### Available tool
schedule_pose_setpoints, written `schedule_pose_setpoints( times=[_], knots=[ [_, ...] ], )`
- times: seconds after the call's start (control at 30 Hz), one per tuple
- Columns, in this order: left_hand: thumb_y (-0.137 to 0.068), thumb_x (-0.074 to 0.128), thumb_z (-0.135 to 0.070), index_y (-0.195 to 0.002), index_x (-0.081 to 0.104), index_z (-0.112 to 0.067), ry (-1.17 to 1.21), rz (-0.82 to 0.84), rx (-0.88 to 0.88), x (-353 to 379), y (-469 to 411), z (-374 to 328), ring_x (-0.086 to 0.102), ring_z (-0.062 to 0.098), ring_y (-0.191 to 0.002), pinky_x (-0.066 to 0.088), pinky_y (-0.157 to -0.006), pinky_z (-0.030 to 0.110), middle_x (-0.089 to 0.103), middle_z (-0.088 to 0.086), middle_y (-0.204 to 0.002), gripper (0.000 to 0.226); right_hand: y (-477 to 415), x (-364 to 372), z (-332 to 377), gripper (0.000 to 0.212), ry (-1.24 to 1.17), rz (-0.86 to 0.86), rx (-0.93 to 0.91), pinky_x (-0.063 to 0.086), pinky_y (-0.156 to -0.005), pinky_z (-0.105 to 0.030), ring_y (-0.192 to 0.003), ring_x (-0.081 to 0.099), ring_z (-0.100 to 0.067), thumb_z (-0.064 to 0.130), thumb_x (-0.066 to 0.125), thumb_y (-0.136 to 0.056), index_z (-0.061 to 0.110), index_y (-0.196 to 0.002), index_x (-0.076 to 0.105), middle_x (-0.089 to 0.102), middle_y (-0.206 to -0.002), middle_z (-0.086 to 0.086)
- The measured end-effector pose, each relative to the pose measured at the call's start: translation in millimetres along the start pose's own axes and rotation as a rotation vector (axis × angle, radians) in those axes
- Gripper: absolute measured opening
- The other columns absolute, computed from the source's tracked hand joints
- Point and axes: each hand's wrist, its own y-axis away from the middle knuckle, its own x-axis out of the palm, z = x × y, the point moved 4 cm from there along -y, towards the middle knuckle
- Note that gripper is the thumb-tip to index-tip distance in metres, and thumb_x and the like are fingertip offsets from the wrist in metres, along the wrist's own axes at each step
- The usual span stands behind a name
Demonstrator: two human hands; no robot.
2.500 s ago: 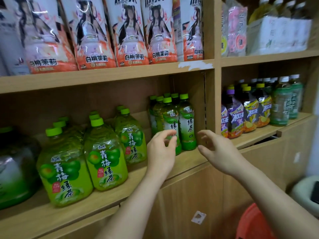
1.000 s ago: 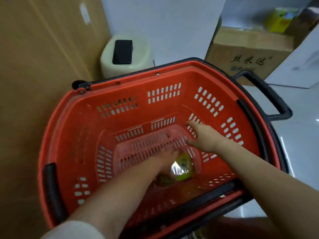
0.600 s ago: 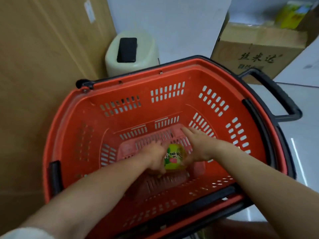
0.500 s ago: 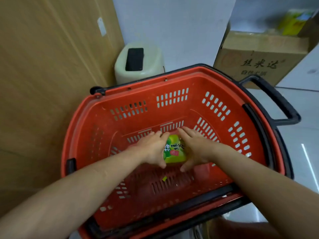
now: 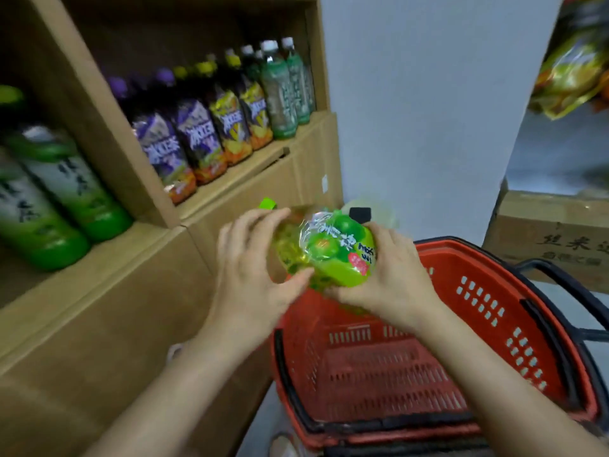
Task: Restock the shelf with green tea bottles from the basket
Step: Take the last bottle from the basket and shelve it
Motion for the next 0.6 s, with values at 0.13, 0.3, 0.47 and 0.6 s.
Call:
schedule_pose_setpoints(
  times=[0.13,0.3,0.47,0.6],
  knots=[
    [-0.056,0.071,-0.073,-0.138,0.025,-0.041,0.407,-0.032,-0.385,-57,27,-2,0.050,0.002,-0.120,0.038,-0.104,0.027,0.050,-0.015,-0.132,0.098,7,10,77,0.089,-0.344,-0.105,0.010,0.048,-0.089,-0.044,-0.103,0.056,-0.023,0.071,0.070,-0.045,0.021,-0.115,0.049,0.058,-0.103,0.000],
    [-0.055,0.070,-0.062,-0.141,0.013,-0.030,0.267,-0.208,-0.439,-122,28,7,0.051,0.007,-0.114,0.039,-0.093,0.019,0.050,-0.008,-0.130,0.108,27,35,174,0.071,-0.556,-0.071,-0.110,0.047,-0.089,-0.047,-0.104,0.055,-0.026,0.052,0.066,-0.052,0.017,-0.111,0.047,0.053,-0.102,0.000],
    [-0.059,0.079,-0.043,-0.139,0.020,-0.040,0.150,-0.267,-0.437,-198,48,39,0.053,0.011,-0.117,0.044,-0.100,0.033,0.051,-0.008,-0.131,0.100,23,61,254,0.108,-0.682,0.197,-0.343,0.041,-0.101,-0.031,-0.121,0.043,-0.009,0.039,0.078,-0.054,0.026,-0.144,0.020,0.038,-0.130,0.003],
    [-0.059,0.075,-0.041,-0.140,0.019,-0.042,0.164,-0.269,-0.495,-232,63,80,0.052,0.013,-0.120,0.045,-0.102,0.041,0.049,-0.005,-0.133,0.099,14,103,306,0.118,-0.745,0.264,-0.421,0.045,-0.101,-0.044,-0.128,0.045,-0.019,0.040,0.081,-0.052,0.027,-0.146,0.011,0.040,-0.141,-0.001]
  ],
)
